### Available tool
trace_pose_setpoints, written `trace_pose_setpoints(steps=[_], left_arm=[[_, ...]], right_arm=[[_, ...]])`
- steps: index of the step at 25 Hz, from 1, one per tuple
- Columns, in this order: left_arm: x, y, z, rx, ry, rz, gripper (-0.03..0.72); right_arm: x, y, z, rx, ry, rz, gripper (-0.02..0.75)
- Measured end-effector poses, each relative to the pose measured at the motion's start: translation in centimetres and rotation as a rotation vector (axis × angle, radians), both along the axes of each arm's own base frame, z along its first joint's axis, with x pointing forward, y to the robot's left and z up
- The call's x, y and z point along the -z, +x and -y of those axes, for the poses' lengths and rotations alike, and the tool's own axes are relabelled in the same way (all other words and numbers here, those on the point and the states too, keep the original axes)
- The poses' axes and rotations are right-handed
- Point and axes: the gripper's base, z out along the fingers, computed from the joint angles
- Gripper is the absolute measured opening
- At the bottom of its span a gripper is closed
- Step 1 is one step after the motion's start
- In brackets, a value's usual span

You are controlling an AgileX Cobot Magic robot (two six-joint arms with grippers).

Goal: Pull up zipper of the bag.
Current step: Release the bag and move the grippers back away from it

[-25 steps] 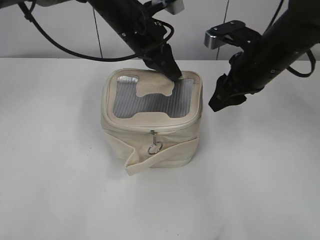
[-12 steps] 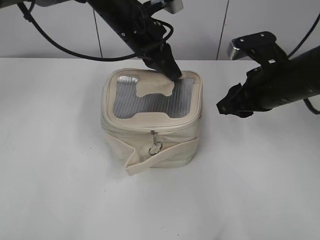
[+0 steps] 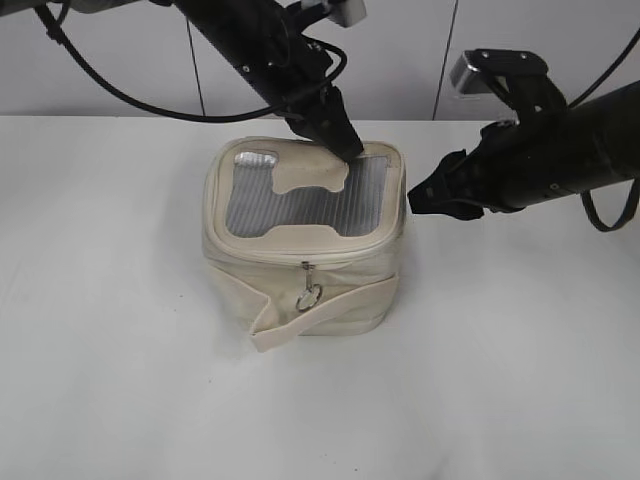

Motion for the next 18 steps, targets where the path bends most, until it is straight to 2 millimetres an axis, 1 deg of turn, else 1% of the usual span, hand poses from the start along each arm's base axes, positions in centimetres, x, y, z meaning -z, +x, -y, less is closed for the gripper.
trace_pose_setpoints(steps=[3, 6, 11, 15, 18], left_arm=[[0.0, 0.0, 0.0, 0.0, 0.0, 0.0, 0.041], [0.0, 0.0, 0.0, 0.0, 0.0, 0.0, 0.041], [0.0, 0.0, 0.0, 0.0, -0.001, -0.001, 0.041], [0.0, 0.0, 0.0, 0.0, -0.001, -0.001, 0.041], [0.0, 0.0, 0.0, 0.0, -0.001, -0.001, 0.041]], right_arm=[[-0.7, 0.0, 0.0, 0.002, 0.012, 0.017, 0.346], [-0.8, 0.0, 0.0, -0.017, -0.006, 0.033, 0.393], [-0.6, 0.2, 0.2, -0.014, -0.035, 0.056, 0.405], [0.2, 0.5, 0.2, -0.029, -0.063, 0.053, 0.405], [1.2, 0.7, 0.1, -0.042, -0.076, 0.035, 0.4]])
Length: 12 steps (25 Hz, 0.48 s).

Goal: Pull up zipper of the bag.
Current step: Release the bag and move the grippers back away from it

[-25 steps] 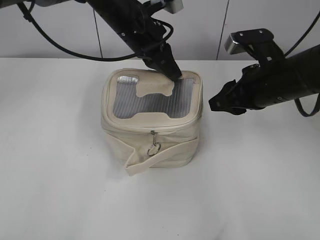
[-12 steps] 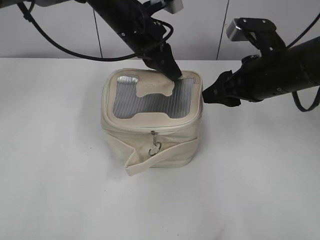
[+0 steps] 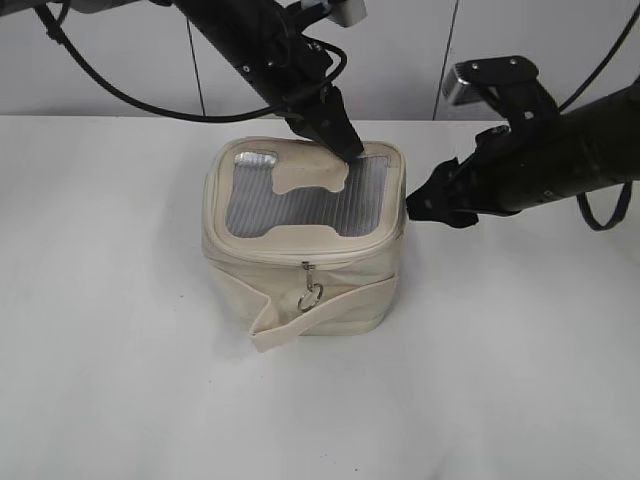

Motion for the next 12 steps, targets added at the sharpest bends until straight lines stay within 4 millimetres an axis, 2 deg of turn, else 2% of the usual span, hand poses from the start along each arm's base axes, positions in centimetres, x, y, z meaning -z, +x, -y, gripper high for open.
trace_pose_setpoints(steps=[12], left_arm=[[0.0, 0.0, 0.0, 0.0, 0.0, 0.0, 0.041]], right_arm=[[2.1, 1.1, -0.5, -0.024, 0.009, 0.014, 0.396]])
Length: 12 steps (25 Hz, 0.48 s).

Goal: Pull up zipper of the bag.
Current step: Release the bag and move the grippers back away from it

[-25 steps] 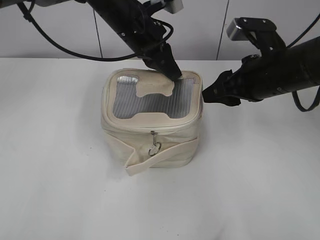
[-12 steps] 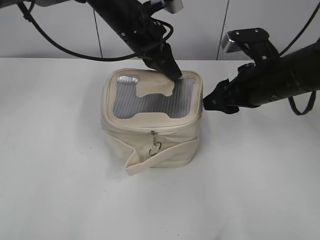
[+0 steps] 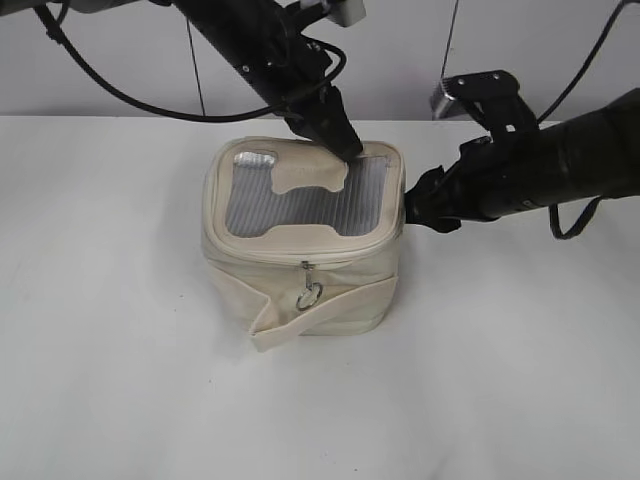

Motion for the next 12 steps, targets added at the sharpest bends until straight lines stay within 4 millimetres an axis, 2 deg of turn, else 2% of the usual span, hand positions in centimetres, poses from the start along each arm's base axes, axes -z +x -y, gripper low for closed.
trace_pose_setpoints(steps=[3, 6, 8, 11, 12], left_arm=[[0.0, 0.1, -0.1, -0.002, 0.001, 0.001, 0.041], [0.0, 0.1, -0.1, -0.004, 0.001, 0.0, 0.04], [0.0, 0.1, -0.1, -0.004, 0.0, -0.001, 0.04], [0.0, 0.1, -0.1, -0.004, 0.0, -0.001, 0.039], [0.0, 0.1, -0.1, -0.004, 0.0, -0.001, 0.039]], right_arm=[[0.5, 0.7, -0.1, -0.012, -0.015, 0.005, 0.387], [0.2, 1.7, -0.4, -0.021, -0.014, 0.032, 0.342], [-0.3, 2.2, -0.6, -0.026, -0.013, 0.056, 0.273], [-0.7, 2.5, -0.9, -0.057, -0.006, 0.069, 0.08], [-0.8, 2.4, -1.0, -0.068, -0.002, 0.068, 0.042]])
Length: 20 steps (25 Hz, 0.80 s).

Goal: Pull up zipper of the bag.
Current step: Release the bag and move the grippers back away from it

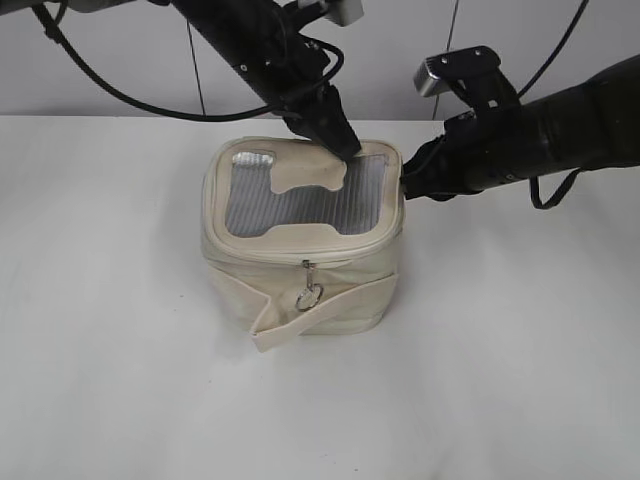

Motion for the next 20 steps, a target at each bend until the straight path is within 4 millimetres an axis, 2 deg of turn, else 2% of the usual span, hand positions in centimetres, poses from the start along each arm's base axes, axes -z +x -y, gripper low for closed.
trace_pose_setpoints(steps=[2, 6, 14, 20], left_arm=[[0.0, 0.0, 0.0, 0.0, 0.0, 0.0, 0.039], [0.0, 0.0, 0.0, 0.0, 0.0, 0.0, 0.039], [0.0, 0.0, 0.0, 0.0, 0.0, 0.0, 0.039], [0.0, 0.0, 0.0, -0.008, 0.0, -0.005, 0.038]], right_arm=[[0.0, 0.0, -0.1, -0.011, 0.0, 0.0, 0.008], [0.1, -0.1, 0.0, -0.008, -0.015, -0.022, 0.008], [0.6, -1.3, 0.6, -0.023, -0.08, -0.182, 0.008], [-0.5, -1.6, 0.7, -0.011, -0.061, -0.171, 0.014]])
